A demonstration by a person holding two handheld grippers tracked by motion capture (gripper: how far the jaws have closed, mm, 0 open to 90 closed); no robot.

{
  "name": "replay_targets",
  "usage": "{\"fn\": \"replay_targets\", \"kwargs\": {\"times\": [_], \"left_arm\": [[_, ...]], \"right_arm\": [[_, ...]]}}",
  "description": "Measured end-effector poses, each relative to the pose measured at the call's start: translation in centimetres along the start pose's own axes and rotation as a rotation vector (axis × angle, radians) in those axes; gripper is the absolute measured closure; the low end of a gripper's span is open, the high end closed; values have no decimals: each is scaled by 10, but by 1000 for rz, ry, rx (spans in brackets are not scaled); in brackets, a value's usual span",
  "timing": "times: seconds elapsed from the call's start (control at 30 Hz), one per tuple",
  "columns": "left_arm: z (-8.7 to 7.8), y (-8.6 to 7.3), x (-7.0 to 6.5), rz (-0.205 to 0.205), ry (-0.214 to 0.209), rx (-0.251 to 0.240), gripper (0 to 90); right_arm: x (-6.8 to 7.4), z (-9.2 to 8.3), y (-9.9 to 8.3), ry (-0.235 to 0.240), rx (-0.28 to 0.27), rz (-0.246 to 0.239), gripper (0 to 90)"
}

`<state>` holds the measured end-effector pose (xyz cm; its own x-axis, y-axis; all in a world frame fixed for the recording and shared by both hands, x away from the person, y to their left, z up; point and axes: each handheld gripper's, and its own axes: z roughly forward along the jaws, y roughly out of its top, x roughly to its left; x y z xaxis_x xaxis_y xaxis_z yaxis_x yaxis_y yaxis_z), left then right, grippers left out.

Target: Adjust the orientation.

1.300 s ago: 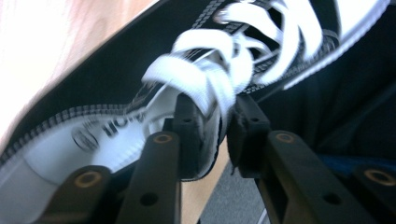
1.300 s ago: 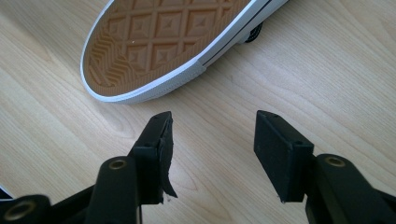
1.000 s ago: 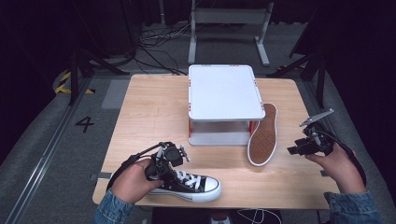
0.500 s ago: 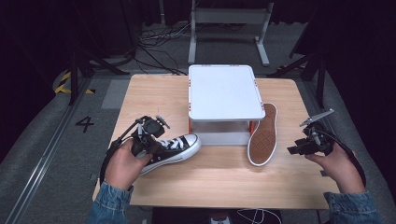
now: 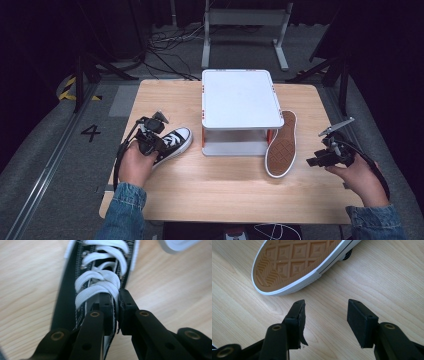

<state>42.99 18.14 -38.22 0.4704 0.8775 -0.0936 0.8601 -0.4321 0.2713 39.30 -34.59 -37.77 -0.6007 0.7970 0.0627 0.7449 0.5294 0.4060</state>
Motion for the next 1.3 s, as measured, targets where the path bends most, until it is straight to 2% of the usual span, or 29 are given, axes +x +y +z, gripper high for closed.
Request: {"fn": "replay_targets", "kwargs": {"times": [0.03, 0.1, 0.2, 0.27, 0.33, 0.4, 0.43, 0.5, 0.57, 0.67, 0.7, 0.77, 0.83, 0.93, 1.03, 1.17, 1.3], "left_arm": [[0, 2, -8, 11, 21, 13, 833], [0, 3, -12, 25, 14, 24, 827], [0, 4, -22, 22, -74, 19, 817], [1, 6, -33, 43, -102, 29, 774], [5, 9, -46, 91, -142, 53, 757], [10, 12, -56, 121, -184, 76, 727], [12, 12, -58, 123, -194, 86, 711], [13, 12, -60, 126, -190, 98, 702], [9, 9, -58, 139, -185, 121, 661], [5, 5, -58, 152, -184, 131, 618], [2, 4, -58, 160, -179, 130, 590], [-10, -1, -58, 162, -169, 92, 558], [-21, -4, -56, 156, -117, 53, 485], [-30, -7, -50, 159, -59, 35, 449], [-28, -10, -43, 165, -46, 42, 408], [-20, -9, -39, 182, -68, 88, 391], [-12, -9, -38, 218, -66, 108, 379]], "right_arm": [[0, 0, 0, -1, -1, 1, 496], [1, -1, 0, -1, -2, 0, 495], [1, -1, 1, 1, -5, -3, 495], [2, -1, 2, 2, -3, -4, 495], [2, -1, 2, 1, -3, -9, 494], [2, 0, 2, 2, -1, -15, 494], [3, 0, 2, 7, -2, -16, 493], [2, 0, 2, 6, -1, -19, 492], [1, 0, 1, 6, -4, -11, 491], [0, -1, 0, 5, -4, -7, 490], [0, -1, 0, 6, -4, -6, 489], [-1, -1, -1, 7, -5, -4, 487], [-1, -2, -1, 7, -7, -4, 487], [0, -2, -1, 9, -8, -3, 485], [0, -1, -1, 10, -3, -8, 479], [1, 1, -2, 16, 8, -3, 475], [-1, 0, -4, 12, 4, 5, 474]]}}
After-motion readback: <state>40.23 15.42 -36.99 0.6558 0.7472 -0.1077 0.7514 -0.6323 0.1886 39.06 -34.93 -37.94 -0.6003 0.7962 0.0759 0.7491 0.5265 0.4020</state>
